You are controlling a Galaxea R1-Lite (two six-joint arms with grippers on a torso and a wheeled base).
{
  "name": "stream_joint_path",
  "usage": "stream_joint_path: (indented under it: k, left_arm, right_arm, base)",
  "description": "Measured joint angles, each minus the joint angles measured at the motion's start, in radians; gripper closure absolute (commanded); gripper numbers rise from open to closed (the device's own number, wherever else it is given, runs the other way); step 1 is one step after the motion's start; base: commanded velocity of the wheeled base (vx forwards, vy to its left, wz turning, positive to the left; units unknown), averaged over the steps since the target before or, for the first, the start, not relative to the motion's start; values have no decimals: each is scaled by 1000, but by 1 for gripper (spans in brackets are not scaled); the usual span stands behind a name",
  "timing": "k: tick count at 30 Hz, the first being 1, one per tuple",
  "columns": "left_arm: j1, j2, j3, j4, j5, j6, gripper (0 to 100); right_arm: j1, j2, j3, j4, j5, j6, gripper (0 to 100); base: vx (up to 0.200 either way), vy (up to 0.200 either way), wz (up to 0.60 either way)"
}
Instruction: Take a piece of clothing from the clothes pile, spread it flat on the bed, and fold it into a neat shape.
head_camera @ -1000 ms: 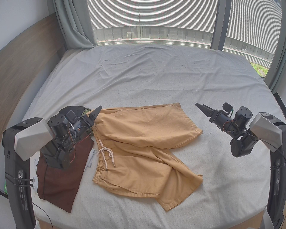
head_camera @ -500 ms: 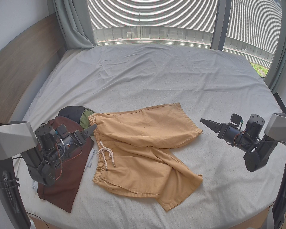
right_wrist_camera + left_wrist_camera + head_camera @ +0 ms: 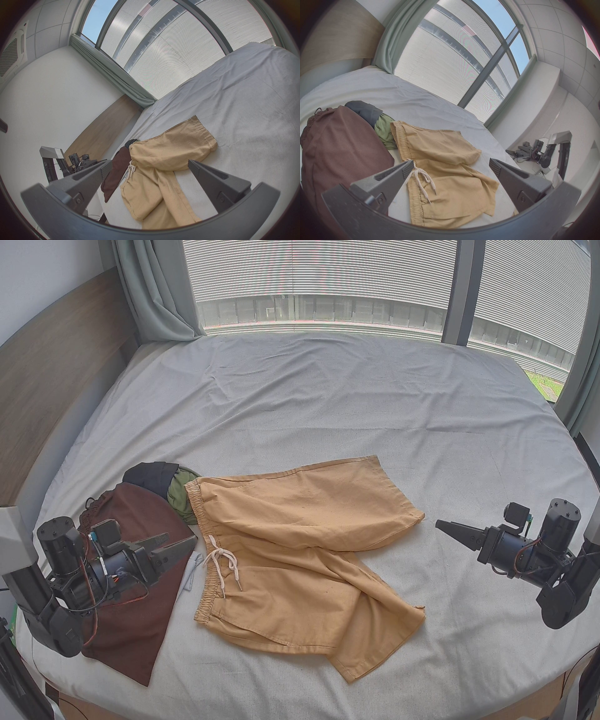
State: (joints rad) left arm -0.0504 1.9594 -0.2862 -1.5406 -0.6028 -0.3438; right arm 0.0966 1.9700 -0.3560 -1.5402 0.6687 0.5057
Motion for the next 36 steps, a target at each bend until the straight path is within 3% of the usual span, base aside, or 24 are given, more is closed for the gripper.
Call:
stream_joint_path:
  k: [8, 17, 36]
  left_arm:
    - [32, -10, 36, 0, -79, 31, 0]
    - [43, 80, 39, 0, -89, 219, 0]
    - [43, 126, 76, -1, -123, 216, 0]
  right_arm:
    - [14, 9, 42, 1, -3, -50, 0]
    - [13, 54, 81, 1, -11, -58, 0]
    - [9, 152, 202, 0, -17, -64, 0]
  base:
    - [0, 0, 0]
    - [0, 0, 0]
    - [0, 0, 0]
